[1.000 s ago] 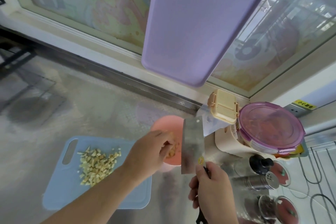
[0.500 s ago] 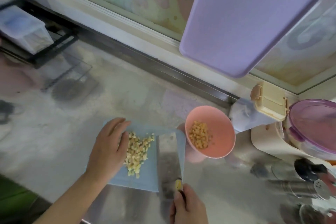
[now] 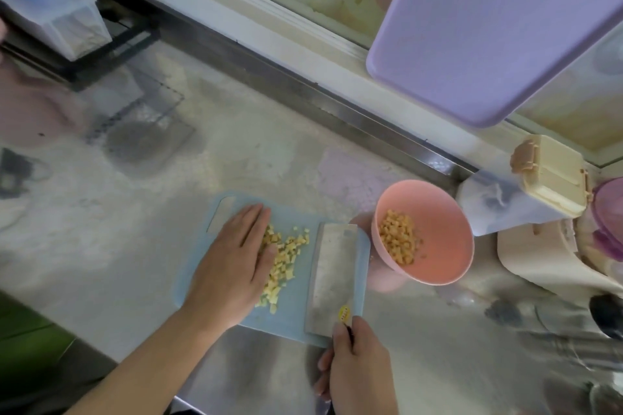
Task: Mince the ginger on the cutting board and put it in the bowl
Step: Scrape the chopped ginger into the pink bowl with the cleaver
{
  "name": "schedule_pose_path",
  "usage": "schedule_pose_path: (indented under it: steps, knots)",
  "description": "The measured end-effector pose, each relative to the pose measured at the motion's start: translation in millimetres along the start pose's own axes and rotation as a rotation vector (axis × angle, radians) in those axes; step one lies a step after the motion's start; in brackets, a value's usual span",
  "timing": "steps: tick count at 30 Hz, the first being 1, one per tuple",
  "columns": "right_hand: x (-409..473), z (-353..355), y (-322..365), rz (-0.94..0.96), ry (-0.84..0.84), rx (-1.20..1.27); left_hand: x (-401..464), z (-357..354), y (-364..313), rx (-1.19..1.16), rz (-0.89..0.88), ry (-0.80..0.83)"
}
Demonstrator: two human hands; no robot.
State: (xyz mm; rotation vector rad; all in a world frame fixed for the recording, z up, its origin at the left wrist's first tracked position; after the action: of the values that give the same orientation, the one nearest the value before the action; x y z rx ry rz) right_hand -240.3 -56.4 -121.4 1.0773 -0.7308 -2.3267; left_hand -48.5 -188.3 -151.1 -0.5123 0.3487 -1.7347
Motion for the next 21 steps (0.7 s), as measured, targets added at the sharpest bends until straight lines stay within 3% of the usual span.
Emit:
schedule_pose_path:
  steps: [8, 21]
  knots:
    - [10, -31, 0, 0.157, -0.031, -0.359, -1, -12, -10, -0.011, -0.004, 0.001]
    - [-3, -65, 6, 0.082, 0.086, -0.280, 3, -23, -38, -0.128, 0.040, -0.072]
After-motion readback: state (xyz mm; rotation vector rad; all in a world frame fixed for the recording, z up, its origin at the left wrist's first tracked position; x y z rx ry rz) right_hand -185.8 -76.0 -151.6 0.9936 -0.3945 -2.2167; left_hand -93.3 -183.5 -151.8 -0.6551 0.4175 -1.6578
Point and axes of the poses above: each hand's wrist, its own x-axis towards the middle knuckle, its own z-axis out of the back of the hand, y = z × x, the point moved 6 cm from there along x, towards the middle knuckle, and after that the axes turned 12 degrees about -y, right-handed, at the moved point
